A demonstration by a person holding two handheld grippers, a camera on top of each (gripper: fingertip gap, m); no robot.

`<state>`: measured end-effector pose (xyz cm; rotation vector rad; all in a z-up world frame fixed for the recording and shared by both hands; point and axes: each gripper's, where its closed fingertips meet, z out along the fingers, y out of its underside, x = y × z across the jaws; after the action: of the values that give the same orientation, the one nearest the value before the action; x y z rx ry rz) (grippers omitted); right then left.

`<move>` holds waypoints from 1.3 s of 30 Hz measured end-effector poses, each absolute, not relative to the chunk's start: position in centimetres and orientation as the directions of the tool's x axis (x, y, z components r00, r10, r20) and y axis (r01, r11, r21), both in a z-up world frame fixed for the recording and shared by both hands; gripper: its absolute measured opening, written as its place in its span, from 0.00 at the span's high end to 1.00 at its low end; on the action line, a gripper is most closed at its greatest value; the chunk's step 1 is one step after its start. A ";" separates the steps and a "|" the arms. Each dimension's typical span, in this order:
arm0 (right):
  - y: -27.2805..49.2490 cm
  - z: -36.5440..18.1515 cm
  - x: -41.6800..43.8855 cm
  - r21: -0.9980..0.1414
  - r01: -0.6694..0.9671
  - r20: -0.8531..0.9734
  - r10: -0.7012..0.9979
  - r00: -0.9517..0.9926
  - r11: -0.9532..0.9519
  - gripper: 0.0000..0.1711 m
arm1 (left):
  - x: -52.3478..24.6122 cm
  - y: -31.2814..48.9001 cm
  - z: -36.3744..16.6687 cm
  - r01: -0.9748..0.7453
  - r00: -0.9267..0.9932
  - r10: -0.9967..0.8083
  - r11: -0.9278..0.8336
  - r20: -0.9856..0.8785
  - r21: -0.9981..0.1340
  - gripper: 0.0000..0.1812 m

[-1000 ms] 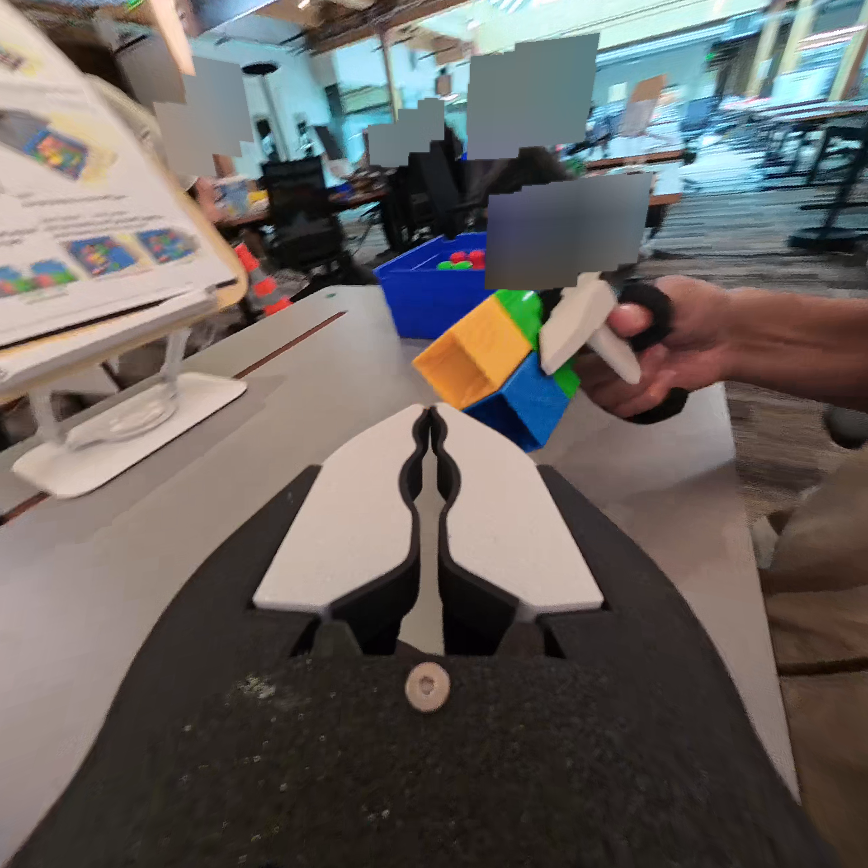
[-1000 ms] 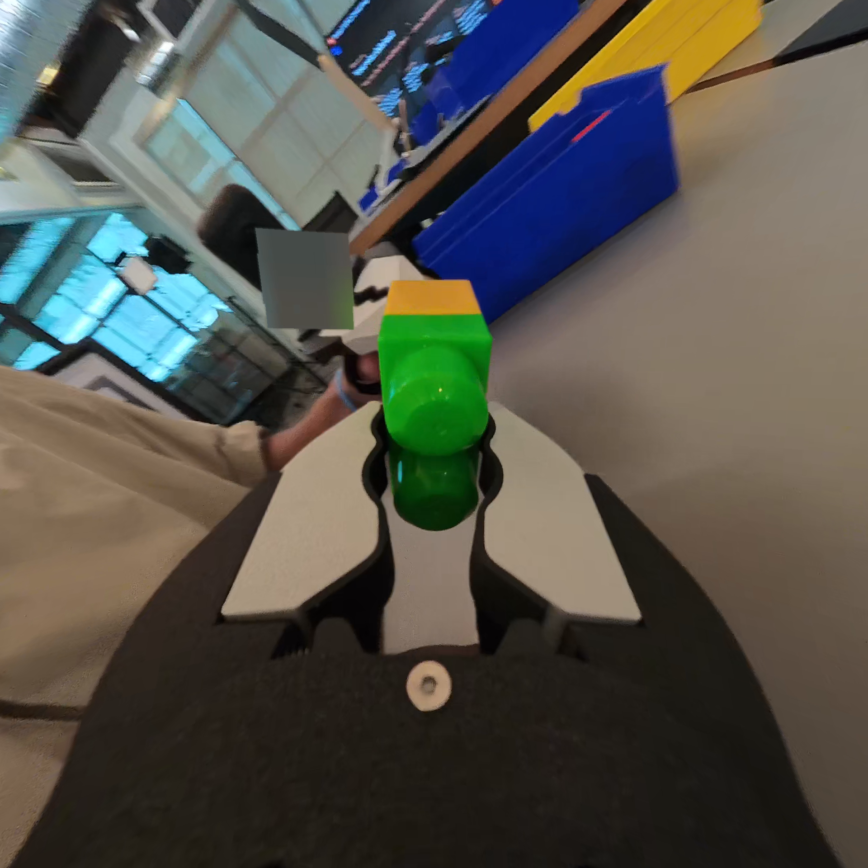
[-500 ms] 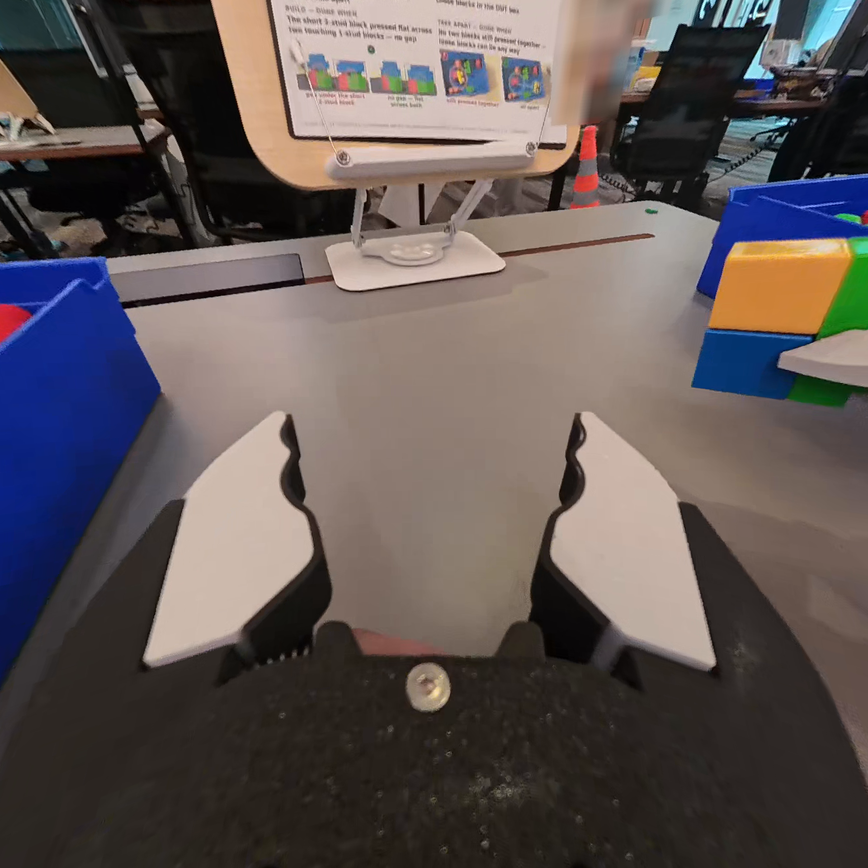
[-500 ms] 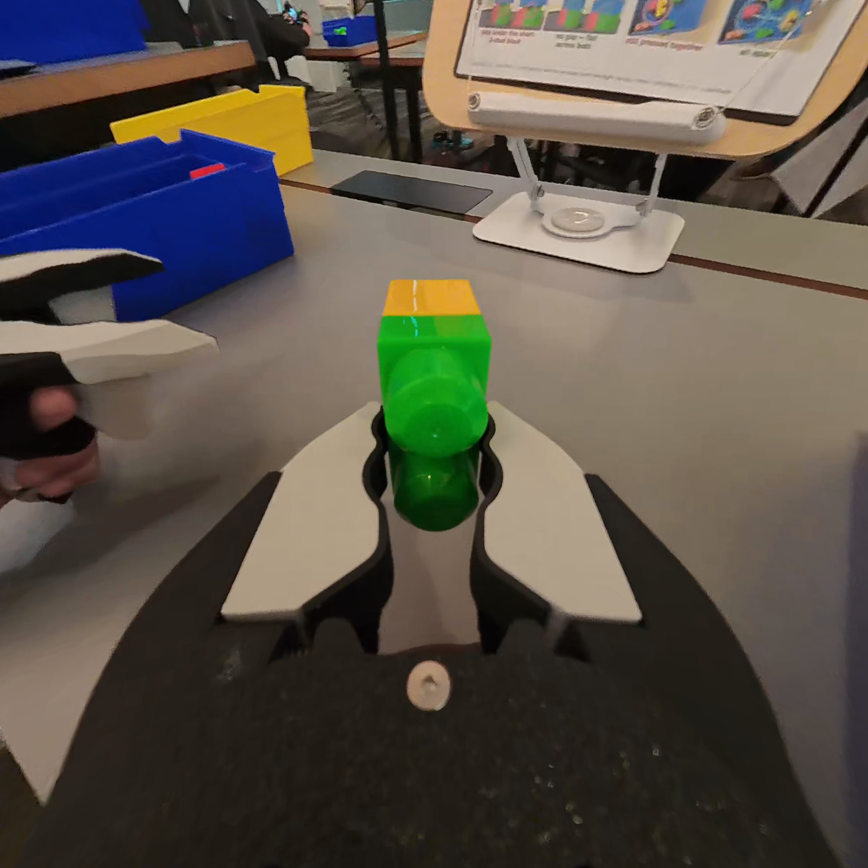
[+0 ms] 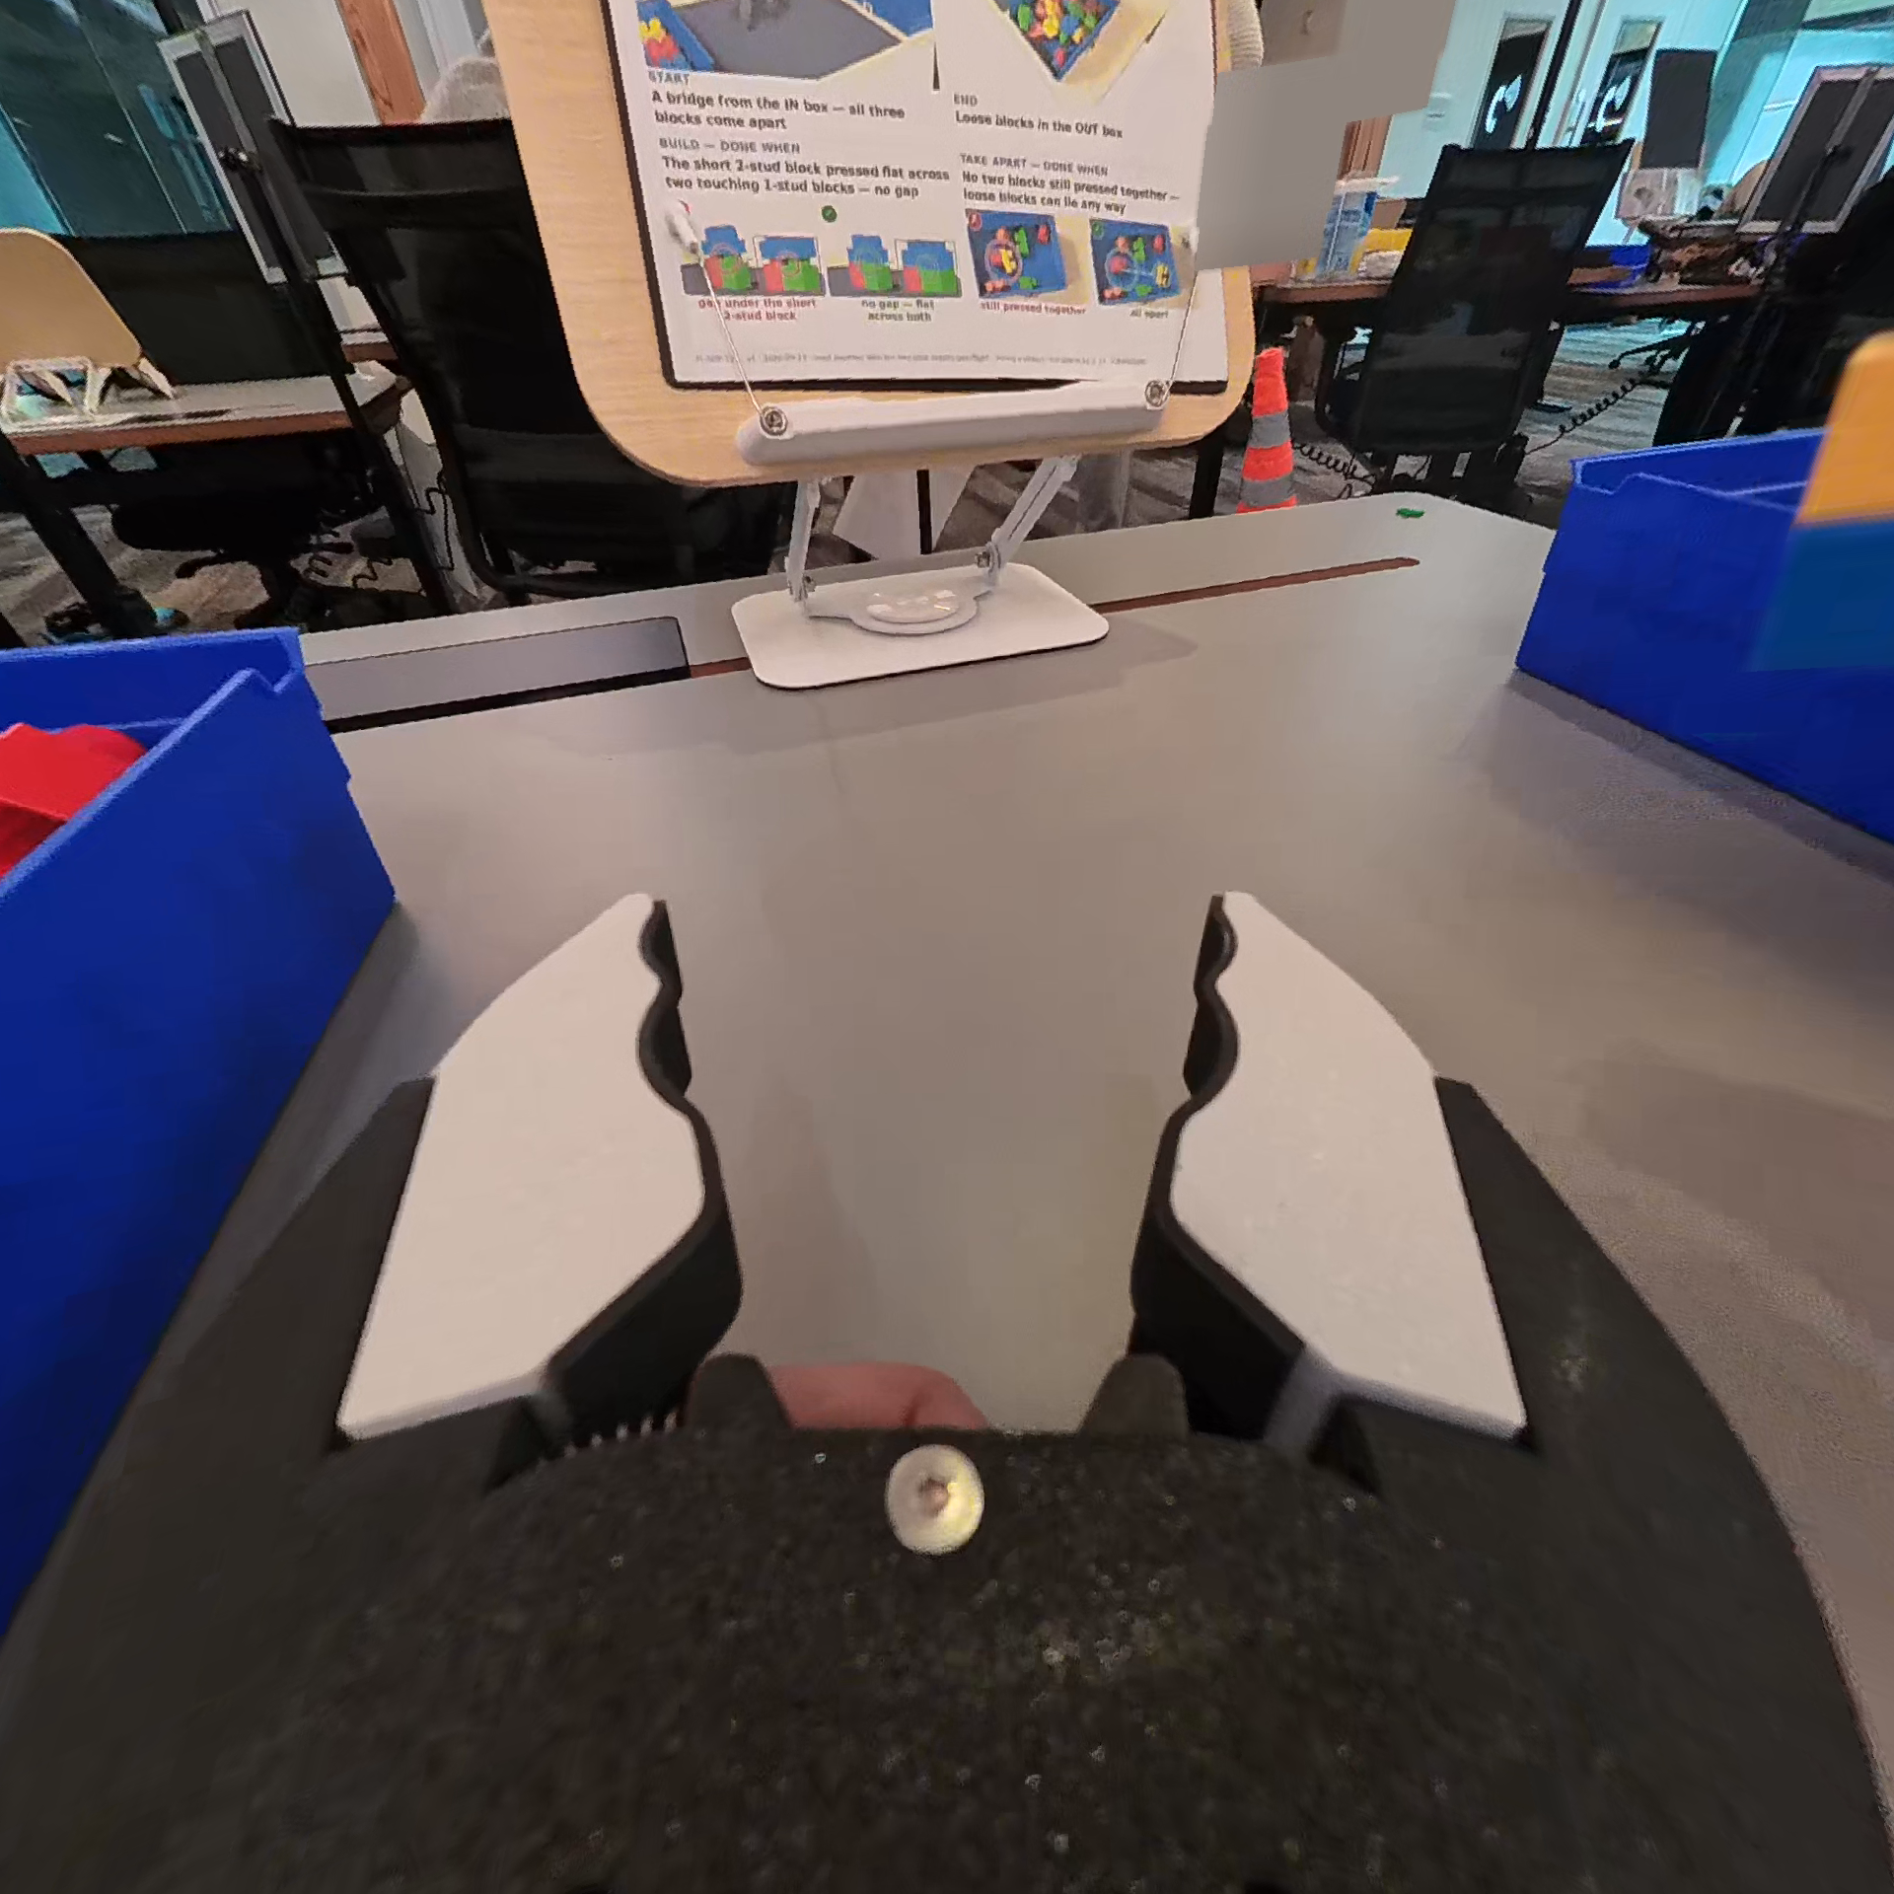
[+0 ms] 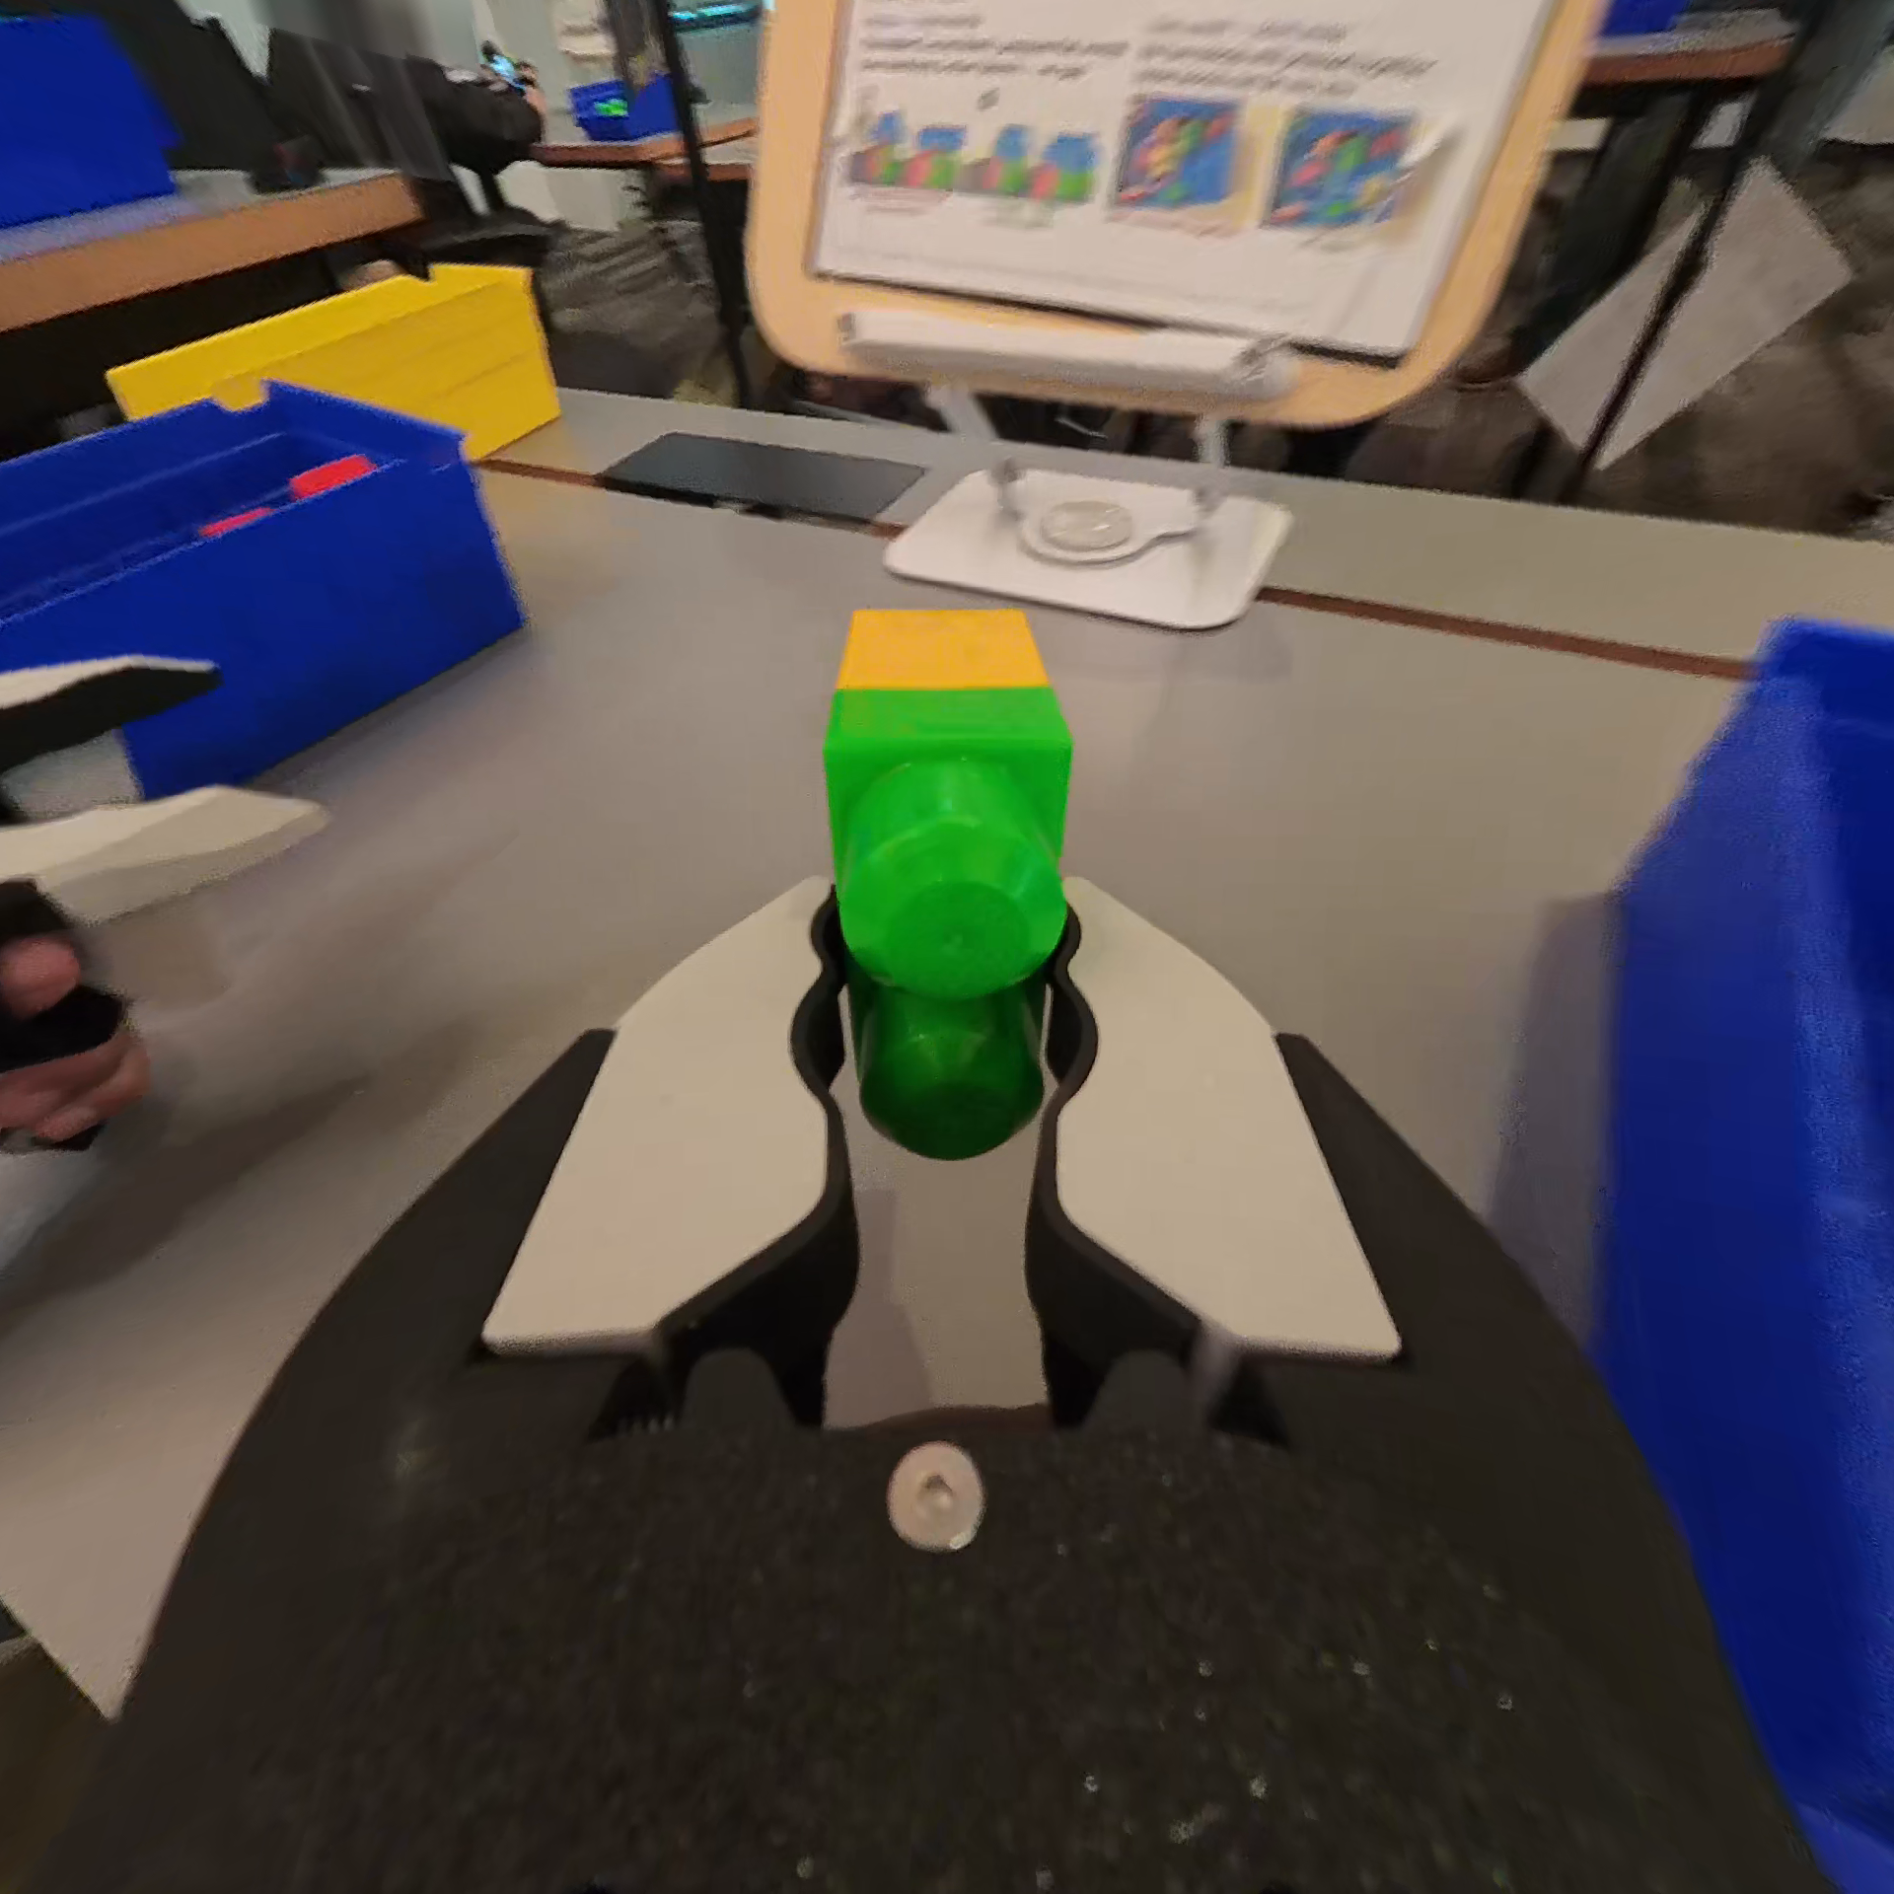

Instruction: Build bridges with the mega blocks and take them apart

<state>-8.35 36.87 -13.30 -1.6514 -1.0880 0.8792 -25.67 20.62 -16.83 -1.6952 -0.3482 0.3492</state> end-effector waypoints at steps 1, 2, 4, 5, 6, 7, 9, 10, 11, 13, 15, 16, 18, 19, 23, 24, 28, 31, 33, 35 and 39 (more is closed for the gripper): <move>38.8 -11.9 -7.2 -0.950 0.255 -0.074 0.924 0.376 -0.180 0.79 | -25.7 20.6 -16.8 0.024 0.907 0.420 -0.148 -0.041 -0.989 0.48; 41.1 -10.6 -5.9 -0.943 0.259 -0.088 0.910 0.405 -0.207 0.79 | -25.7 20.7 -16.8 0.027 0.908 0.418 -0.147 -0.038 -0.989 0.48; 46.3 -9.1 -3.2 -0.905 0.329 -0.092 0.877 0.471 -0.272 0.79 | -25.6 20.9 -17.2 0.059 0.915 0.403 -0.148 -0.005 -0.987 0.49; 49.2 -8.8 -2.0 -0.880 0.362 -0.090 0.856 0.510 -0.308 0.79 | -25.5 20.9 -17.3 0.075 0.918 0.396 -0.149 0.010 -0.986 0.49; 52.1 -9.1 -1.0 -0.846 0.401 -0.084 0.830 0.552 -0.352 0.79 | -25.4 20.9 -17.4 0.086 0.920 0.391 -0.148 0.022 -0.985 0.49; 54.5 -10.0 -0.3 -0.793 0.445 -0.100 0.810 0.578 -0.416 0.78 | -25.2 21.0 -17.5 0.094 0.922 0.385 -0.146 0.031 -0.985 0.50; 57.9 -11.8 -0.2 -0.699 0.482 -0.167 0.776 0.608 -0.528 0.78 | -24.8 21.1 -17.3 0.098 0.928 0.370 -0.143 0.039 -0.985 0.50; 59.4 -13.3 0.1 -0.639 0.534 -0.128 0.761 0.636 -0.554 0.78 | -24.5 21.1 -17.2 0.093 0.931 0.363 -0.141 0.036 -0.986 0.50; 60.2 -14.7 0.0 -0.576 0.586 -0.094 0.758 0.645 -0.570 0.78 | -24.2 21.2 -17.1 0.088 0.934 0.356 -0.143 0.031 -0.986 0.51; 60.8 -17.1 -0.7 -0.465 0.644 -0.075 0.752 0.655 -0.607 0.78 | -23.7 21.3 -17.1 0.077 0.939 0.343 -0.151 0.021 -0.986 0.51; 61.0 -18.9 -1.6 -0.373 0.691 -0.038 0.754 0.655 -0.619 0.78 | -23.2 21.4 -17.2 0.076 0.943 0.332 -0.156 0.020 -0.985 0.51; 61.2 -19.6 -2.0 -0.330 0.707 -0.019 0.753 0.658 -0.625 0.78 | -23.0 21.4 -17.3 0.082 0.946 0.324 -0.157 0.027 -0.984 0.51; 61.4 -20.8 -2.8 -0.263 0.714 -0.008 0.741 0.672 -0.650 0.78 | -22.6 21.4 -17.5 0.086 0.950 0.312 -0.164 0.031 -0.983 0.51; 61.4 -21.3 -3.0 -0.224 0.715 -0.006 0.735 0.678 -0.662 0.78 | -22.4 21.4 -17.5 0.082 0.951 0.308 -0.168 0.026 -0.982 0.51; 61.5 -23.1 -2.8 -0.117 0.718 0.047 0.718 0.694 -0.687 0.78 | -22.1 21.1 -17.1 0.076 0.954 0.298 -0.159 0.026 -0.984 0.52; 61.5 -23.5 -2.7 -0.097 0.720 0.063 0.717 0.694 -0.687 0.78 | -22.1 21.1 -17.0 0.081 0.955 0.296 -0.155 0.031 -0.985 0.52; 61.4 -24.4 -2.5 -0.063 0.698 0.040 0.697 0.716 -0.713 0.79 | -22.2 21.0 -16.7 0.080 0.955 0.294 -0.150 0.033 -0.985 0.52; 61.5 -24.5 -2.5 -0.051 0.699 0.041 0.698 0.715 -0.714 0.79 | -22.2 21.1 -16.8 0.091 0.956 0.290 -0.151 0.044 -0.984 0.53; 61.8 -24.6 -2.5 -0.060 0.701 0.041 0.700 0.713 -0.710 0.79 | -22.2 21.2 -16.9 0.091 0.956 0.289 -0.154 0.043 -0.984 0.53; 62.1 -24.5 -2.7 -0.087 0.699 0.037 0.699 0.715 -0.710 0.72 | -22.2 21.2 -17.0 0.089 0.956 0.289 -0.156 0.041 -0.984 0.53; 61.7 -23.0 -3.6 -0.146 0.677 -0.063 0.690 0.721 -0.721 0.61 | -22.1 21.4 -17.1 0.089 0.959 0.282 -0.156 0.042 -0.984 0.53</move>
<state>-3.56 61.68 -22.96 -2.8093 -1.1202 0.1714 -22.06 21.36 -17.15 -1.7272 -0.2798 0.1726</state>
